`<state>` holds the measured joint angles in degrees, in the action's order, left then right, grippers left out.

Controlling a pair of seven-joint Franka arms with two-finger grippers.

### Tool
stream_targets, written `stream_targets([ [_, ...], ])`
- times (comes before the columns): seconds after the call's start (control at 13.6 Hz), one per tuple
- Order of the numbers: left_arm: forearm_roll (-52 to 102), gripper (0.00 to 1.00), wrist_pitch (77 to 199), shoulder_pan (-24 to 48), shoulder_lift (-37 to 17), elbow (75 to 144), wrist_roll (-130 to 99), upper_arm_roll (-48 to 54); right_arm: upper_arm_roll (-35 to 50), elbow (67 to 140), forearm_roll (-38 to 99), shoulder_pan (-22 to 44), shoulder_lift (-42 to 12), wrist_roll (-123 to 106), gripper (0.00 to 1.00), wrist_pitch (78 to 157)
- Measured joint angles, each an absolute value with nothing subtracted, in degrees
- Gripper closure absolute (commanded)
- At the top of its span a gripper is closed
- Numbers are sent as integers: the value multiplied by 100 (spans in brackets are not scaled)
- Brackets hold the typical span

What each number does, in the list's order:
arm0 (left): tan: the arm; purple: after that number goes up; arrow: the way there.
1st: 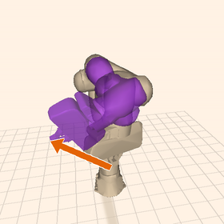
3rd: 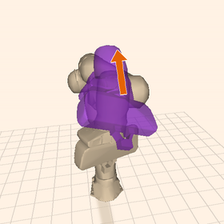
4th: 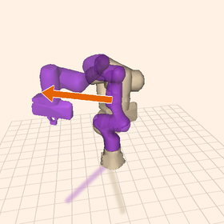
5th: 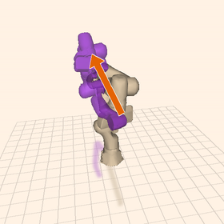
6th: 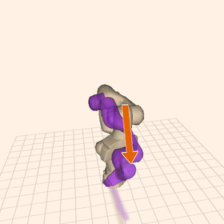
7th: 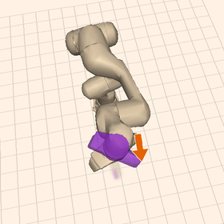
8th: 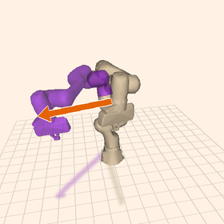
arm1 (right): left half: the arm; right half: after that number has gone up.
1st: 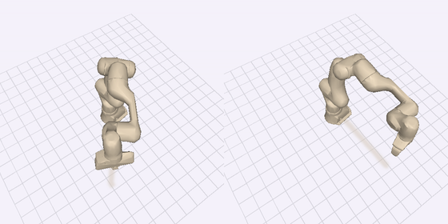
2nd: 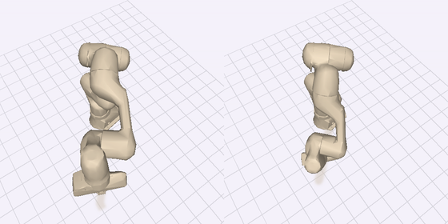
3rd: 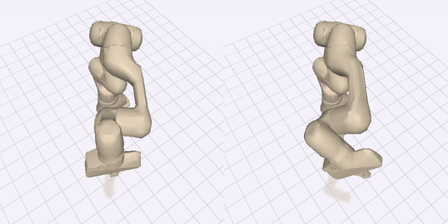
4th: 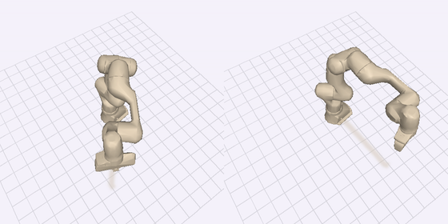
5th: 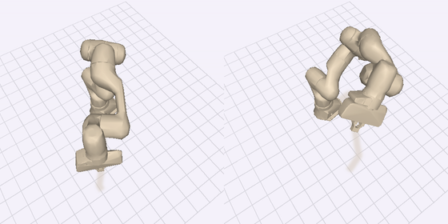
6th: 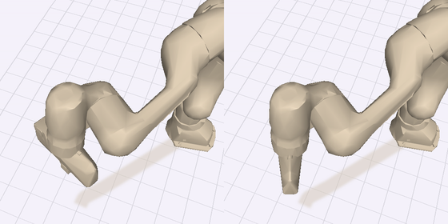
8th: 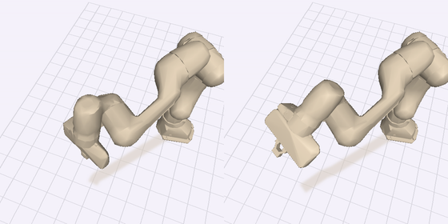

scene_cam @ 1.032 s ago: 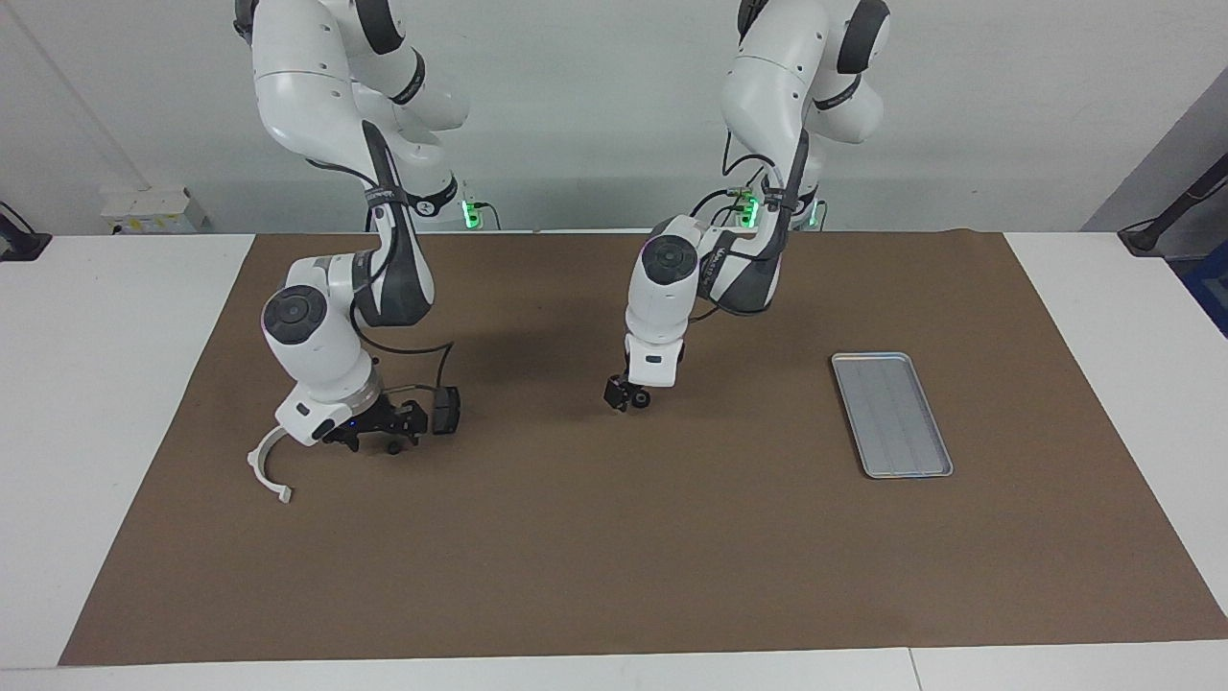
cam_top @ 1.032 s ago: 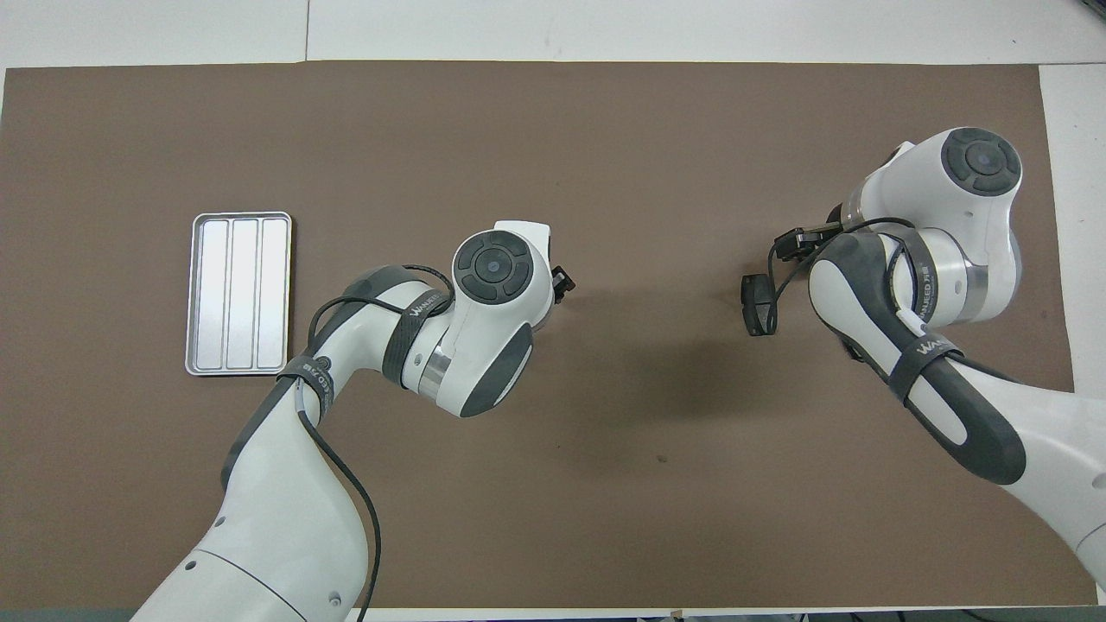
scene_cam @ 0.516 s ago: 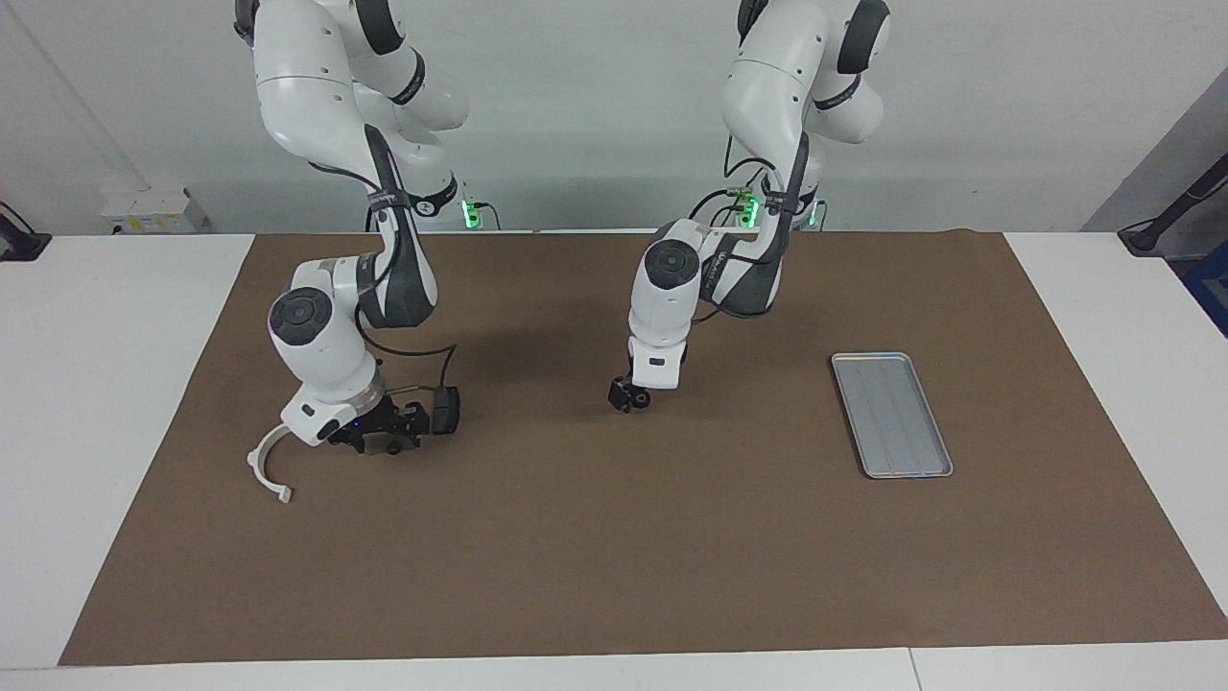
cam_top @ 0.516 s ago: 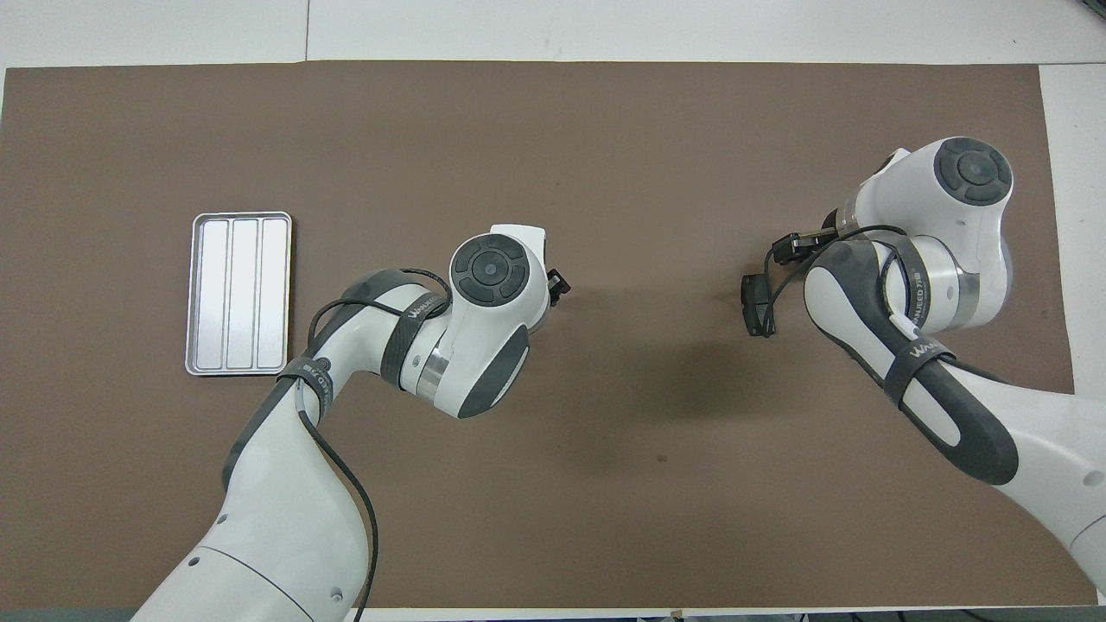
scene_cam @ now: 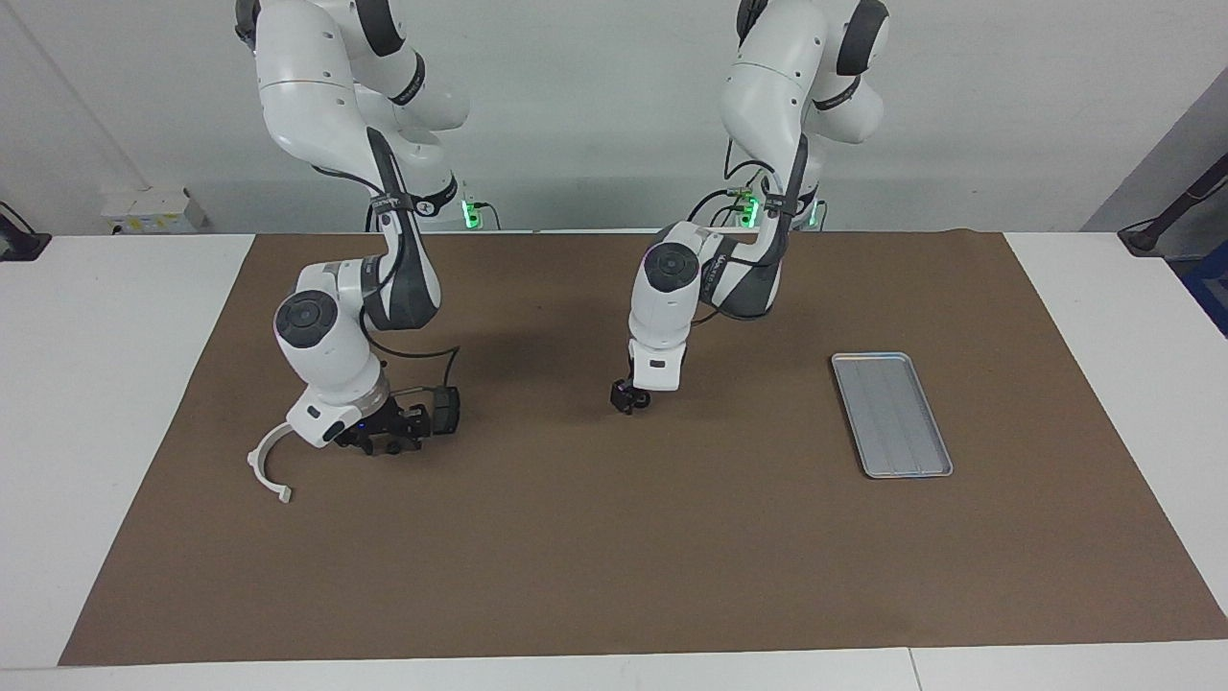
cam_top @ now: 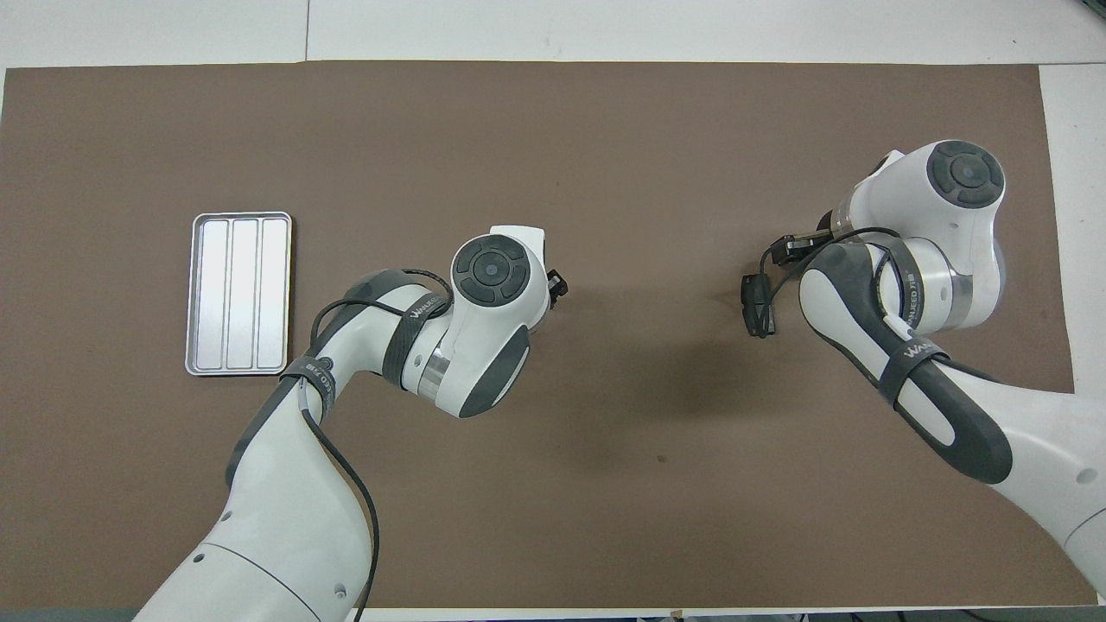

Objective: Pick bearing gear from pile to tray
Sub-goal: 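Grasp the black part at the table center with the left gripper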

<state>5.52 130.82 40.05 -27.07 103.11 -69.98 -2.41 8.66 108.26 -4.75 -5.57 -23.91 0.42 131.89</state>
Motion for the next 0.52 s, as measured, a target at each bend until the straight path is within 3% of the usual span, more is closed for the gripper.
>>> stream_targets([
  [0.15,552,59,13082,4038,-2706,10297,-6999,-246,866,10829,-475,-557,-2392,42,70,13189],
  [0.29,552,87,13083,4092,-2706,10261,-7013,-252,865,10829,-475,-558,-2391,42,92,13190],
  [0.37,542,100,13078,4107,-2705,10252,-7031,-257,857,10823,-475,-560,-2389,42,94,13192],
  [0.52,490,100,13071,4115,-2706,10247,-7034,-256,858,10813,-475,-560,-2389,42,100,13192],
])
